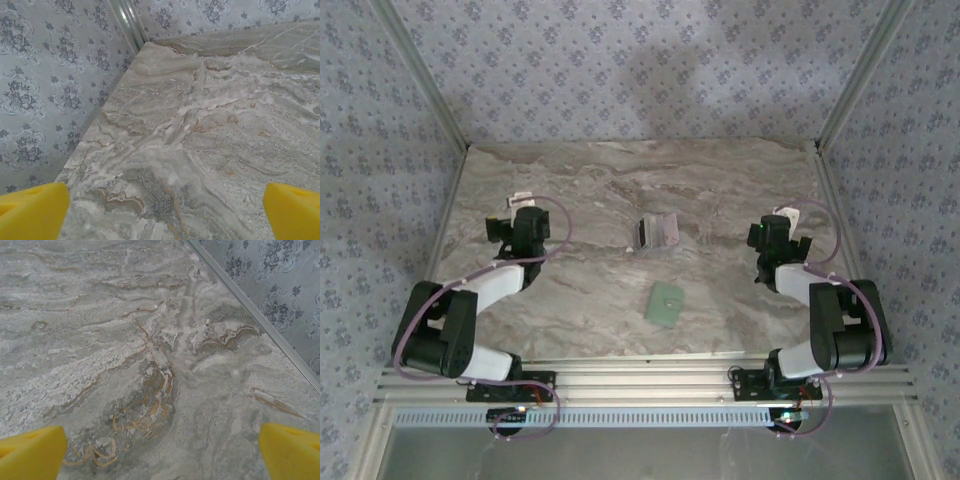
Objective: Put the credit cards into the card holder
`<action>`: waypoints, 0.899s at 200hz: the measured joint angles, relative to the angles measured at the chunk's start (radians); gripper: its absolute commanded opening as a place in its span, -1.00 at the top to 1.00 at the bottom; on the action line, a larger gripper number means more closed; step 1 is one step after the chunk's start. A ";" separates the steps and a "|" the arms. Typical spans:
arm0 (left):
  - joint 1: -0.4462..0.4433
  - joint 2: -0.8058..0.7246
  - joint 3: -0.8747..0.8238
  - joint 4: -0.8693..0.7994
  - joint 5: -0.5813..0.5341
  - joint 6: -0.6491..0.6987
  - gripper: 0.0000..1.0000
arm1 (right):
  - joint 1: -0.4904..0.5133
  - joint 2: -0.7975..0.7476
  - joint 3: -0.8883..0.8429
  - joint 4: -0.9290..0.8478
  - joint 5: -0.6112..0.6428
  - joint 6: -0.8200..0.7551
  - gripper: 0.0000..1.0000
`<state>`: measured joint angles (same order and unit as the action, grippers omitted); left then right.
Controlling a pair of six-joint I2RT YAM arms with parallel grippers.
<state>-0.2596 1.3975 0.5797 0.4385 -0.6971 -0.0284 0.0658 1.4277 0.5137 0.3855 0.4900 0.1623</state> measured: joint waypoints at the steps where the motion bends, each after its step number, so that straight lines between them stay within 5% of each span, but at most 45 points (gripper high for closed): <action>1: 0.001 -0.002 -0.002 0.002 0.002 -0.001 -0.99 | 0.000 0.000 0.000 0.002 0.000 0.000 -1.00; 58: 0.115 -0.059 -0.259 0.194 0.103 -0.032 -0.99 | -0.044 0.015 -0.063 0.200 -0.080 -0.052 -1.00; 89: 0.136 0.029 -0.256 0.366 0.150 -0.020 -0.99 | -0.064 0.049 -0.068 0.252 -0.169 -0.087 -1.00; 180: 0.253 0.145 -0.219 0.425 0.407 -0.033 -0.99 | -0.071 0.091 -0.149 0.434 -0.289 -0.135 -1.00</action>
<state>-0.0067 1.5429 0.3611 0.8635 -0.2905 -0.0616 -0.0051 1.5188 0.3645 0.8192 0.2008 0.0277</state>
